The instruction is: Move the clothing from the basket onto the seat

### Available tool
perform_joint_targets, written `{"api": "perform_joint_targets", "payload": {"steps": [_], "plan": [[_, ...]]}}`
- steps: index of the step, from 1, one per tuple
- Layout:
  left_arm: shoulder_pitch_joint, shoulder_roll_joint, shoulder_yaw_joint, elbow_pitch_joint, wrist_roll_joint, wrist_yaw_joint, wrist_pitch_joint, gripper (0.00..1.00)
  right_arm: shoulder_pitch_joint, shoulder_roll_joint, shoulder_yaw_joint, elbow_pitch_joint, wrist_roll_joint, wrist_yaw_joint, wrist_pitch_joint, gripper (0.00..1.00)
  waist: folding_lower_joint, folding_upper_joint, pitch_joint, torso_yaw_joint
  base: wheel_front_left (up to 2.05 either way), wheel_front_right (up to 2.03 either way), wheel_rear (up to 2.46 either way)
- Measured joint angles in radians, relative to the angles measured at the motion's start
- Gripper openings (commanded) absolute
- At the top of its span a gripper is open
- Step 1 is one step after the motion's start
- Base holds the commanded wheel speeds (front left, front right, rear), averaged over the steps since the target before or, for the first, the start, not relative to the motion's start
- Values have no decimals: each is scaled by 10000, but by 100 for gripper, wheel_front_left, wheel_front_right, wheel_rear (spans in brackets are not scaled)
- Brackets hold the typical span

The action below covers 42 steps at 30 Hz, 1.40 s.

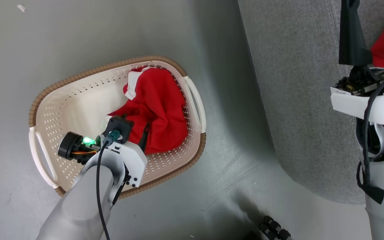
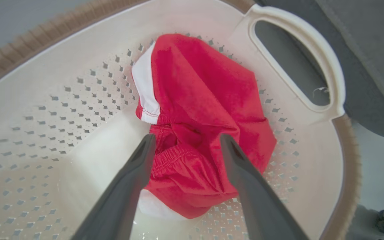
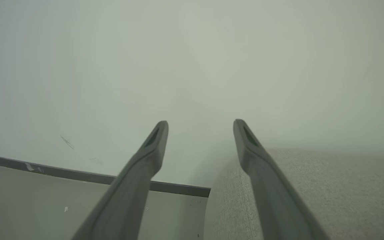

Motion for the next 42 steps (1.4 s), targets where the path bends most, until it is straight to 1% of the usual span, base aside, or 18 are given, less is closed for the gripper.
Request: {"api": "perform_joint_targets", "payload": {"steps": [4,14,22,36,42], "plan": [[-36,35,-23,560,36,-33,163,100,-268,-4,19,-10,77,0,0,100,0,0,263,-115,0,0,0],[-629,188,29,1260,151,-12,159,100,-627,-8,291,-23,111,0,0,100,-1,0,643,-258,0,0,0],[-939,362,77,1883,299,167,157,100,-723,-10,334,-65,161,0,0,100,0,0,895,-369,0,0,0],[-1423,408,150,2640,359,414,111,100,-882,-10,552,-247,178,0,-2,100,0,0,1279,-480,0,0,0],[-1525,433,150,3024,378,414,71,100,-1087,-10,617,-301,180,0,-2,100,-1,0,1473,-540,0,0,0]]}}
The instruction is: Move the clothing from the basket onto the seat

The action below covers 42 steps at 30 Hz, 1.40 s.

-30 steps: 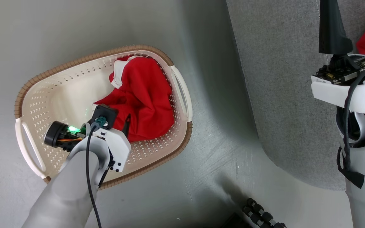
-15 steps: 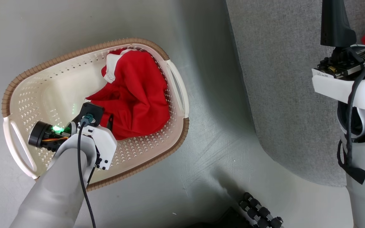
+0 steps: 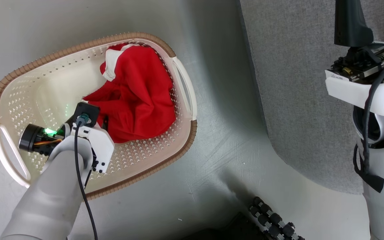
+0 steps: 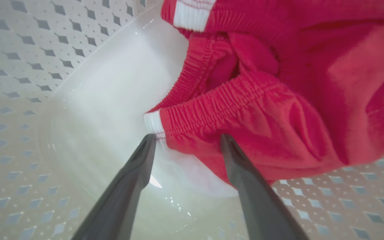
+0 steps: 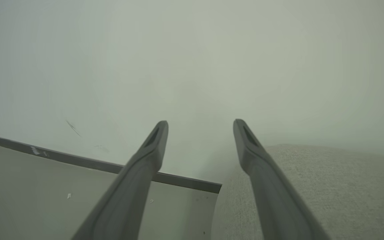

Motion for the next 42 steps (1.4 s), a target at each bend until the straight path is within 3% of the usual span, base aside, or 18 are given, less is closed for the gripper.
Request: {"api": "perform_joint_targets", "payload": {"steps": [6,7,9,12,18,30,42], "plan": [[-225,12,6,293,0,-6,-61,100,4,-2,23,-12,77,0,2,100,0,0,180,-68,0,0,0],[-267,19,2,349,0,-13,-73,95,3,-2,29,-13,77,0,0,100,0,0,204,-80,0,0,0],[-325,29,-19,412,0,-104,-88,44,2,-2,35,-15,77,0,0,100,-1,0,245,-104,0,0,0],[-329,4,-59,541,0,-211,-192,0,-2,-2,35,-12,77,0,0,100,0,0,273,-129,0,0,0],[-343,-67,-100,727,-6,-453,-458,0,-89,0,-15,2,79,0,0,100,0,0,242,-151,0,0,0],[-499,-180,-15,796,-109,-456,-1419,0,-195,-2,-336,25,150,0,0,100,0,0,70,-16,0,0,0],[-276,-384,-82,-52,-115,-616,-2144,0,-139,-4,-585,198,-38,0,0,100,0,0,-412,394,0,0,0]]}}
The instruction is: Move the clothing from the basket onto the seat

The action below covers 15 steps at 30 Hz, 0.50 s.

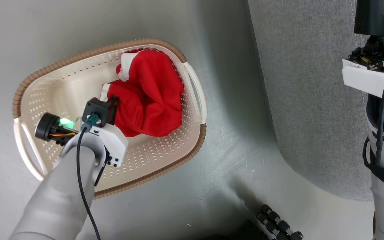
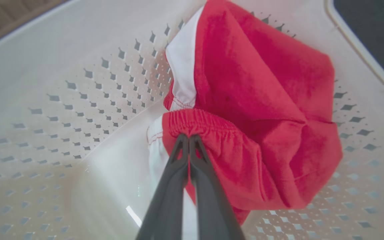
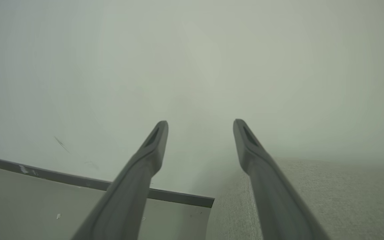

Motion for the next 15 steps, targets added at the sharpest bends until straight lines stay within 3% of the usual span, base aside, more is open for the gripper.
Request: {"api": "perform_joint_targets", "payload": {"steps": [9,15], "plan": [[795,-12,163,-1223,-211,2,-105,0,391,-2,-159,75,-510,0,0,100,0,0,-542,418,0,0,0],[1084,35,456,-3333,-224,178,-104,0,773,-6,-441,117,-715,0,0,100,0,0,-1044,786,0,0,0]]}}
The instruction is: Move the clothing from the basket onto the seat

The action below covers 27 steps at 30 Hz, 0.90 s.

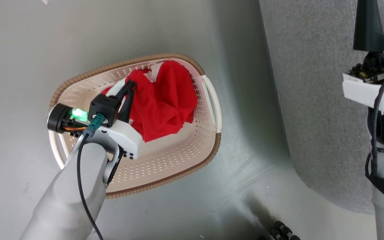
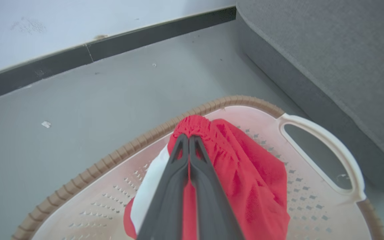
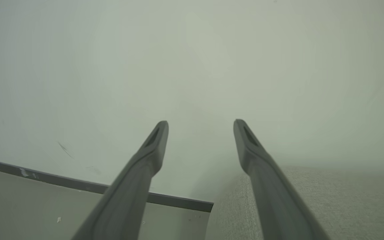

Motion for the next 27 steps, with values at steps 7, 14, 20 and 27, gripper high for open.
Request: {"api": "perform_joint_targets", "payload": {"steps": [7,14,20,27], "plan": [[1084,144,173,-1814,50,138,-2,0,249,-29,-347,4,-146,0,0,100,0,0,-569,361,0,0,0],[2006,242,196,-3450,192,309,-2,0,491,-81,-619,19,-265,0,0,100,0,0,-1201,698,0,0,0],[2475,299,159,-4569,443,353,-2,0,855,-84,-729,25,-337,0,0,100,0,-1,-1687,914,0,0,0],[3064,414,-138,-5476,516,347,-4,0,1327,-82,-974,50,-355,0,0,100,0,0,-2398,1143,0,0,0]]}}
